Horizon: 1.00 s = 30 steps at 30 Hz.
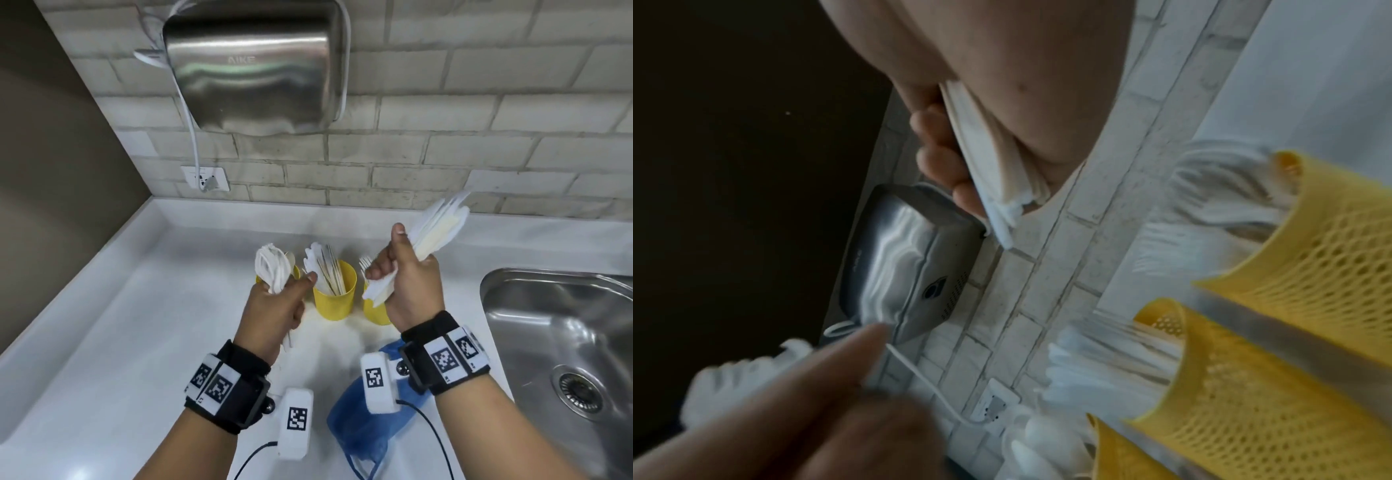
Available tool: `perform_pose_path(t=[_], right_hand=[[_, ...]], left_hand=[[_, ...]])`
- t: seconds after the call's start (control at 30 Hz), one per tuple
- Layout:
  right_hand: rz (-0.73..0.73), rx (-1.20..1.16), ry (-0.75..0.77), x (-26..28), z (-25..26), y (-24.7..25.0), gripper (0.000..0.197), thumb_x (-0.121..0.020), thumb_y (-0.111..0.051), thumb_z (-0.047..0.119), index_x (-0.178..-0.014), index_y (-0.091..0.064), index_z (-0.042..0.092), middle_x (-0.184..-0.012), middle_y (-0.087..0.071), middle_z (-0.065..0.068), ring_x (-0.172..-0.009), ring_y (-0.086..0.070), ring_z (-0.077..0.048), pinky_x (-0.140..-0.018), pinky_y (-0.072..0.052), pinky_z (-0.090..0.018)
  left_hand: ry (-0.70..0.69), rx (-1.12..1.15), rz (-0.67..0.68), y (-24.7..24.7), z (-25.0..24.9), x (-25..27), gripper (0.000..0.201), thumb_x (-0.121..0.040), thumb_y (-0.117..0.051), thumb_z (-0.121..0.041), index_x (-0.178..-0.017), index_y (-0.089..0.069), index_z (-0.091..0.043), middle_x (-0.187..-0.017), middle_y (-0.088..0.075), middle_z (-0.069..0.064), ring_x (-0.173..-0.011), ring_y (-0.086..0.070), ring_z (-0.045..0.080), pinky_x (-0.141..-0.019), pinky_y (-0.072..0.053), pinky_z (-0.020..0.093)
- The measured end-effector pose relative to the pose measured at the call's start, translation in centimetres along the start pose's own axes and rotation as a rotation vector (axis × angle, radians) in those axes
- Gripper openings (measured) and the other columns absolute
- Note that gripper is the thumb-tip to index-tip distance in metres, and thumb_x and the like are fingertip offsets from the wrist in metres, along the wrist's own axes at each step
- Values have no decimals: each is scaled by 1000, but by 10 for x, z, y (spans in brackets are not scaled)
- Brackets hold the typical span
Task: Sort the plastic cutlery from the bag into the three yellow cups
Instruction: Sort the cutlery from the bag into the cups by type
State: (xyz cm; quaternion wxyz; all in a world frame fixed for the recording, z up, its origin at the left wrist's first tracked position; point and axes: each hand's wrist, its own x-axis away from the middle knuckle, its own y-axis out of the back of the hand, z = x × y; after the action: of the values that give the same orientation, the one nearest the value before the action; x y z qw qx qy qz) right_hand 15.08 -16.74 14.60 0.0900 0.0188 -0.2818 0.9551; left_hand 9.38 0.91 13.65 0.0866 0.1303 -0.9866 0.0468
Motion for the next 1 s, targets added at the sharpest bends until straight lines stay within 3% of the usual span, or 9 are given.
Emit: perform_pose_path(t=[0.07, 0.13, 0.2, 0.37, 0.57, 0.7, 0.8, 0.9, 1.0], right_hand=[[57, 95, 49, 2, -3, -12, 47, -99, -66, 34, -56, -54, 18, -53, -48, -5, -54, -49, -24, -63, -44, -36], [113, 239, 98, 7, -6, -21, 45, -97, -68, 38, -57, -58, 19, -56, -54, -1, -58, -54, -21, -67, -45, -33], [146, 345, 108, 11, -8, -27, 39, -97, -69, 33, -63, -61, 17, -55, -59, 9, -57, -59, -10, -64, -47, -22], [165, 444, 114, 12, -16, -30, 22, -95, -70, 18, -74, -69, 23, -74, -74, 5, -76, -72, -9, -71, -53, -19], [187, 668, 200, 4, -12, -16, 22, -90, -71, 24, -69, -68, 28, -71, -73, 10, -71, -71, -5, -68, -56, -25], [133, 669, 120, -6, -6, -15, 27, -87, -70, 24, -65, -64, 10, -60, -69, -11, -48, -66, -25, -49, -57, -38], [6, 721, 67, -21, -11, -10, 31, -78, -66, 37, -65, -64, 9, -57, -68, -12, -49, -67, -32, -53, -60, -51], [-25, 810, 71, -34, -19, -10, 37, -71, -64, 48, -65, -66, 11, -56, -69, -4, -53, -69, -28, -59, -62, -47], [11, 922, 130, -41, -30, -15, 35, -78, -70, 41, -62, -62, 10, -56, -67, -1, -55, -68, -20, -59, -57, -30]], left_hand=[[114, 45, 58, -15, 2, 2, 13, -93, -72, -21, -86, -67, -11, -78, -72, 8, -71, -70, 25, -59, -53, 30], [271, 175, 126, -25, 0, 1, 13, -96, -67, -20, -99, -70, -8, -96, -76, 16, -94, -75, 34, -79, -62, 41], [374, 317, 203, -31, -6, -2, 19, -98, -63, -18, -99, -74, -2, -94, -74, 19, -98, -74, 38, -87, -60, 48], [328, 455, 246, -37, -16, -12, 25, -100, -55, -11, -113, -73, 0, -102, -75, 19, -87, -75, 26, -74, -61, 34], [251, 392, 167, -37, -10, -24, 28, -99, -57, -9, -122, -68, 3, -114, -72, 24, -102, -73, 33, -82, -61, 37], [220, 346, 125, -40, -8, -26, 20, -97, -60, -7, -110, -69, 5, -101, -74, 22, -96, -73, 39, -89, -60, 46], [185, 276, 35, -37, -4, -31, 13, -95, -65, -9, -102, -69, 1, -99, -73, 22, -94, -74, 39, -91, -59, 50], [131, 245, -55, -34, -2, -33, 10, -94, -67, -11, -87, -68, -4, -83, -66, 14, -74, -66, 29, -79, -61, 45], [107, 208, -119, -32, 1, -37, 15, -91, -71, -13, -82, -63, -4, -75, -56, 11, -66, -56, 26, -69, -58, 38]])
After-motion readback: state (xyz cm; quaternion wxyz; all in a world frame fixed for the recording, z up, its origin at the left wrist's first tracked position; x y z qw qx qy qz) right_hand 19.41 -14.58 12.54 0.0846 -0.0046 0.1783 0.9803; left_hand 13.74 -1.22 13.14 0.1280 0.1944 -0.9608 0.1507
